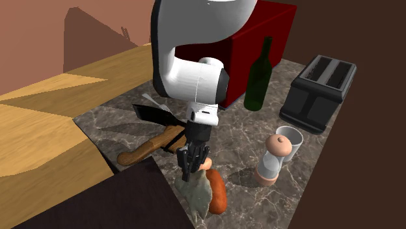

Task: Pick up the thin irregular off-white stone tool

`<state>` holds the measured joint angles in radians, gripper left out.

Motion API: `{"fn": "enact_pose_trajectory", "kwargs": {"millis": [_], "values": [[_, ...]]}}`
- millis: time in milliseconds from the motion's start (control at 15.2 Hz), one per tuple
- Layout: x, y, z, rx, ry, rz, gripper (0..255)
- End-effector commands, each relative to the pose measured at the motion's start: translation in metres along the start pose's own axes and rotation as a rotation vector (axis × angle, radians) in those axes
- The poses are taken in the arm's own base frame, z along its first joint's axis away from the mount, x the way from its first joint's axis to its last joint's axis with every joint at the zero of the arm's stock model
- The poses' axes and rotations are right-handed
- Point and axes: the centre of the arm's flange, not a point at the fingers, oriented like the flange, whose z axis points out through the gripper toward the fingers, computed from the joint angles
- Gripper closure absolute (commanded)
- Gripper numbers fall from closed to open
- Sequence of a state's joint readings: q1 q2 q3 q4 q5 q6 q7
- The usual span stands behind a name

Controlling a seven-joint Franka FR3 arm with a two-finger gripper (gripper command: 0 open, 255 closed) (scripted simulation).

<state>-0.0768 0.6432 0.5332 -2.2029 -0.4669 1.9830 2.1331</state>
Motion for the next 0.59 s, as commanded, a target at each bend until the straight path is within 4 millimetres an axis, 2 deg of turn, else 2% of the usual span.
{"fn": "enact_pose_trajectory", "kwargs": {"millis": [0, 528], "values": [[-0.0006, -0.0006, 0.0016, -0.002, -0.001, -0.001, 255], [0.0011, 0.002, -0.0023, -0.002, -0.001, -0.001, 255]]}}
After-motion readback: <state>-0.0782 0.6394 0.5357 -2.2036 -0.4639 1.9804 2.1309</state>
